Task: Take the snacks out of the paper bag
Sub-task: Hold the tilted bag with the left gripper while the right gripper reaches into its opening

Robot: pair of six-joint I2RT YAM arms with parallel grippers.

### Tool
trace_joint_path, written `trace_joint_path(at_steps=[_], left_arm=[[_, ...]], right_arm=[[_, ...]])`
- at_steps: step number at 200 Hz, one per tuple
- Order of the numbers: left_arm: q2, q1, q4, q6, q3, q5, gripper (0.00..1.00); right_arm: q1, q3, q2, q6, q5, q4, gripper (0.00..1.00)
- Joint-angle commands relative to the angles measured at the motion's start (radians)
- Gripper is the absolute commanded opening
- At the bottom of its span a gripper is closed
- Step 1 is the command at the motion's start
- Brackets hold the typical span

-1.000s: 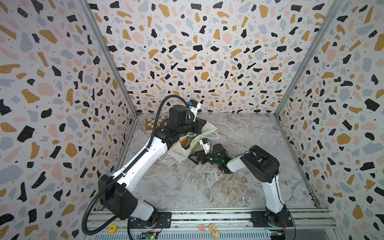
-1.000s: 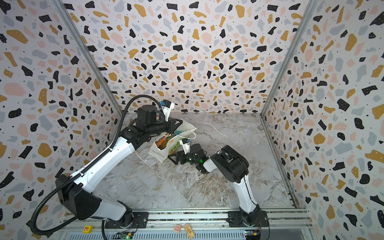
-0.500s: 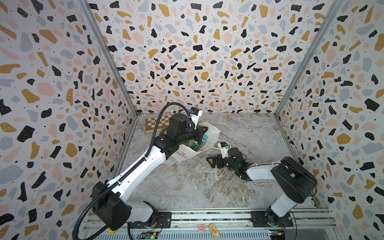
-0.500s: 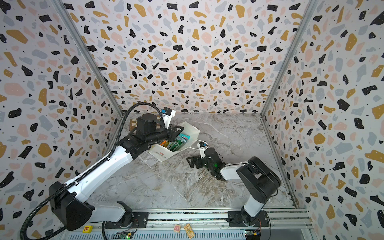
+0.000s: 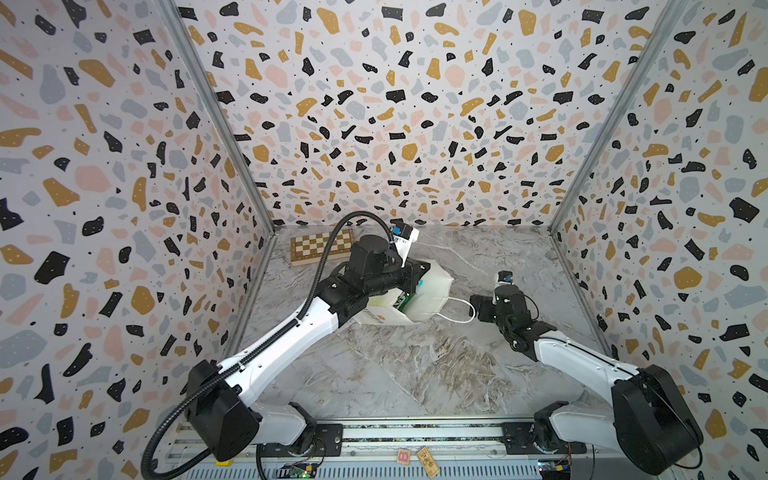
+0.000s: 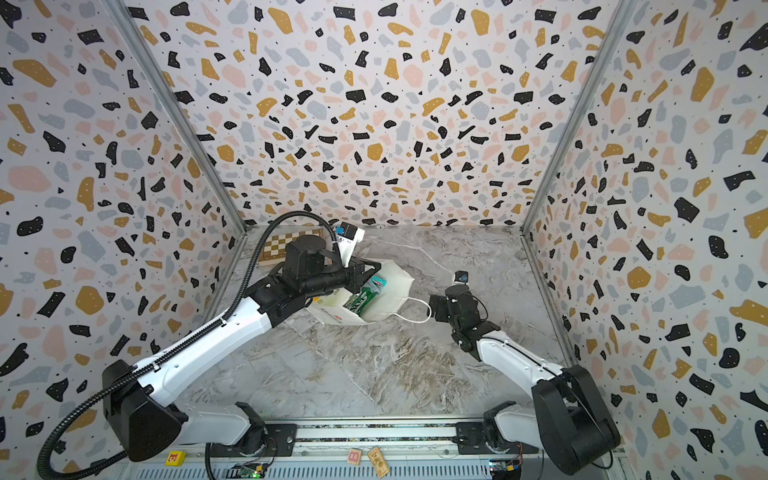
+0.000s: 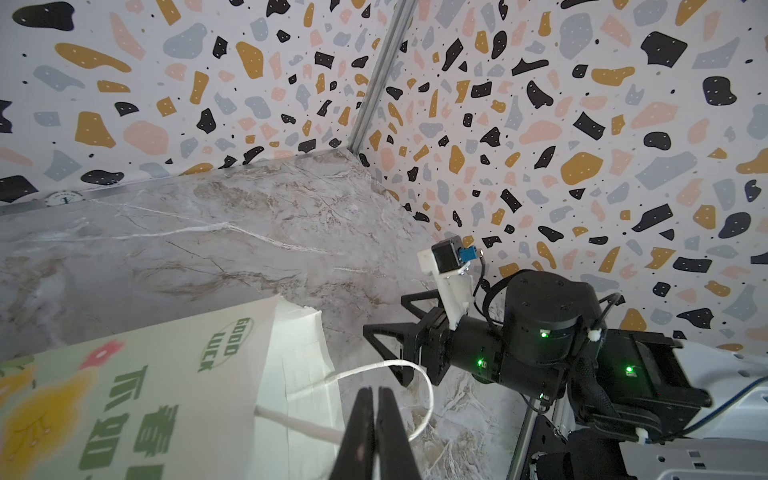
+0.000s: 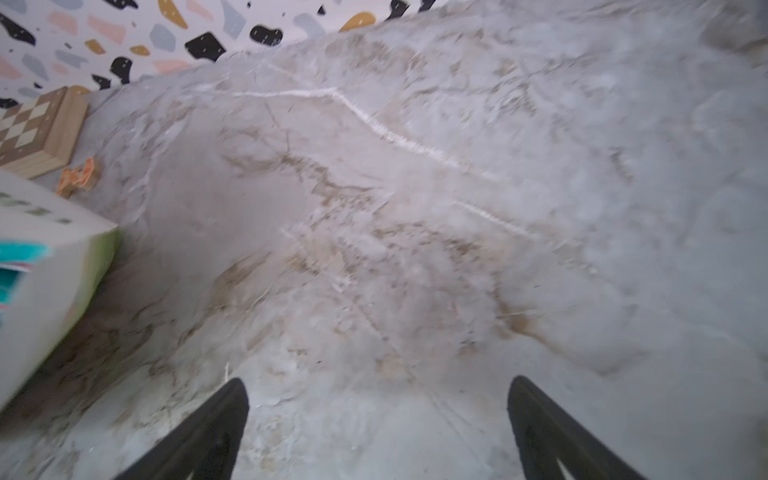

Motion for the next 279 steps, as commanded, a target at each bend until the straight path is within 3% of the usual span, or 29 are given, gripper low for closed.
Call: trace_joint_path(at_steps=[1, 16, 48, 88, 150, 212, 279], left_arm=[[-0.01, -0.008, 0.035, -0.008, -0.017, -0.003, 0.0], [-0.01, -0.008, 0.03, -0.003, -0.018, -0.005, 0.0], [-0.015, -0.008, 0.017, 0.009, -0.017, -0.037, 0.0], [-0.045, -0.008, -0.03, 0.051, -0.001, -0.123, 0.0], [-0.088, -0.008, -0.034, 0.047, -0.002, -0.246, 0.0], [-0.12, -0.008, -0.034, 0.057, 0.007, -0.245, 0.0], [-0.134, -0.008, -0.044, 0.082, 0.004, -0.181, 0.0]], right_arm=[[-0.001, 0.011, -0.1, -0.097, -0.066, -0.043, 0.99], [-0.001, 0.012, -0.154, -0.138, -0.152, -0.03, 0.99], [0.0, -0.006, -0.233, -0.231, -0.479, 0.031, 0.99], [0.041, -0.032, -0.224, -0.269, -0.695, 0.066, 0.93], [0.244, -0.08, -0.193, -0.314, -0.663, 0.133, 0.87], [0.335, -0.043, 0.007, -0.346, -0.596, 0.209, 0.74], [0.345, 0.074, 0.217, -0.339, -0.488, 0.218, 0.5]])
